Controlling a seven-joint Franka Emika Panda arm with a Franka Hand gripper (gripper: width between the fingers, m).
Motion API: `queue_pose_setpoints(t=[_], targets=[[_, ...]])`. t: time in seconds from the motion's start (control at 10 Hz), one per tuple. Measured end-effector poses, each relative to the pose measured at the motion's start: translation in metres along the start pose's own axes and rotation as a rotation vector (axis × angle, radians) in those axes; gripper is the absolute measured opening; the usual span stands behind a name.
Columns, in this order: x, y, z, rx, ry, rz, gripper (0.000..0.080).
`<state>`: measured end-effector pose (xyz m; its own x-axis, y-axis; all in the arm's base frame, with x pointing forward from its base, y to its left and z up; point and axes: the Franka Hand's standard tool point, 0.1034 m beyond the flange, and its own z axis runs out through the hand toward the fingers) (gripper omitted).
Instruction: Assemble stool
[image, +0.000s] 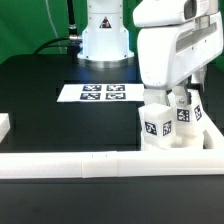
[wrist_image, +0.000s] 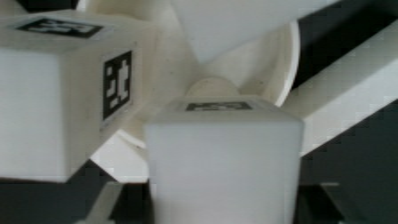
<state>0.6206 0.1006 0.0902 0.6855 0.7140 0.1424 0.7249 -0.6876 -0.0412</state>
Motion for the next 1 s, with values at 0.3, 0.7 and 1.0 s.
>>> queue_pose_setpoints(t=[0.3, 0.7, 1.0], targets=[[-0.004, -0.003, 0.001, -0.032, 0.045, 0.349, 0.0337], [0.002, -0.014, 0.002, -0.039, 0.104, 0.79, 0.0337], [0.002, -0.012, 0.002, -0.016, 0.116, 1.035, 0.0337]])
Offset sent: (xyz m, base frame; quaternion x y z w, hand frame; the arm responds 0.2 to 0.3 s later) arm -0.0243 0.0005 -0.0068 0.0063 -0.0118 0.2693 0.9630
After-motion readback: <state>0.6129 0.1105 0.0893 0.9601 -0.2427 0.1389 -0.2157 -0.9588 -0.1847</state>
